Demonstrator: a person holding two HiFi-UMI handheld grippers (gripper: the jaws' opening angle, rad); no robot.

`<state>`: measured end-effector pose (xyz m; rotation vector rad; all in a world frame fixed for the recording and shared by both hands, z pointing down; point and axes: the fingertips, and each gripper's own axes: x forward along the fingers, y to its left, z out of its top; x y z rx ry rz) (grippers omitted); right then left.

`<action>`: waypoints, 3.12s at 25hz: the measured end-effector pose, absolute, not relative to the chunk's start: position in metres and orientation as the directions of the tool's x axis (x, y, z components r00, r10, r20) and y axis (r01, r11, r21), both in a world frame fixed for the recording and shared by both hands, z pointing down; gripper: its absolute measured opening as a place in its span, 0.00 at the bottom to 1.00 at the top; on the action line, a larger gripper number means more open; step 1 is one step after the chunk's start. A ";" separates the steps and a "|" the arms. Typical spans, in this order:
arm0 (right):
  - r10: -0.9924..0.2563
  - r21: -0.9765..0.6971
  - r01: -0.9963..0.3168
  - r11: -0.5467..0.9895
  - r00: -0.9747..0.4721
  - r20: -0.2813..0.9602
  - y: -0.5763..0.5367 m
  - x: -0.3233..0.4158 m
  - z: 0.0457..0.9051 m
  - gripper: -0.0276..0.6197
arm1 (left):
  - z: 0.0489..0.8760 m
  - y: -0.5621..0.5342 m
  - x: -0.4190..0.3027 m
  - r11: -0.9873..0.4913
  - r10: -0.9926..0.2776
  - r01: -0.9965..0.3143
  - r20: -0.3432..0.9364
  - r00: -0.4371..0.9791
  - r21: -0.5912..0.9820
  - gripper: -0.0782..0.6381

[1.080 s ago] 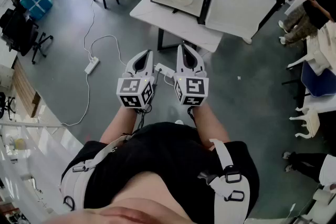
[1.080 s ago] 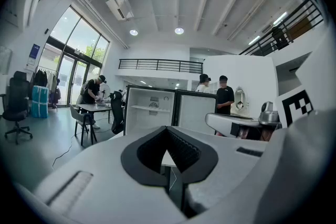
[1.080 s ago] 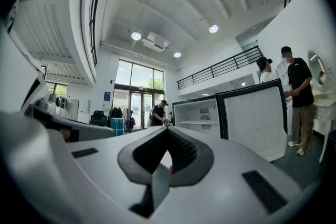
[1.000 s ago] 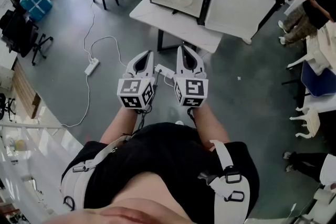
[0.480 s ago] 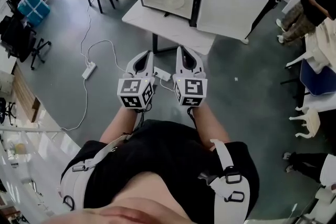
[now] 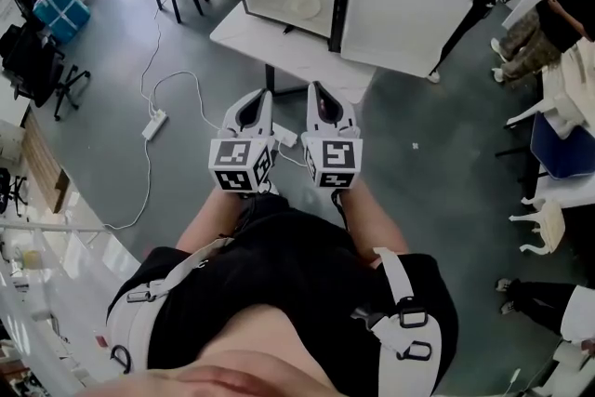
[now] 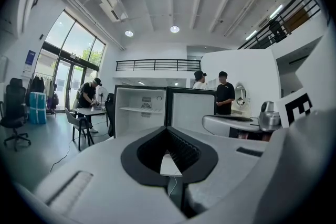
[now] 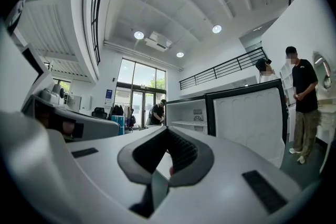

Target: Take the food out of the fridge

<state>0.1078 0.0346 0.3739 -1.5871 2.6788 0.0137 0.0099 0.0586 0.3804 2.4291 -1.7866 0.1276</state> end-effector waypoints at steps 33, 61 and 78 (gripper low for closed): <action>-0.910 0.031 -0.910 0.414 -0.413 0.032 -0.264 0.042 0.412 0.05 | 0.432 -0.270 -0.055 -0.384 -0.889 -0.910 0.206 0.409 0.155 0.11; -0.881 0.022 -0.896 0.443 -0.431 0.193 -0.325 0.068 0.482 0.05 | 0.626 -0.412 -0.058 0.041 -0.810 -0.670 0.417 0.412 0.741 0.39; -0.853 0.038 -0.883 0.468 -0.440 0.279 -0.325 0.074 0.511 0.05 | 0.747 -0.460 -0.060 0.466 -0.690 -0.526 0.664 0.286 0.711 0.52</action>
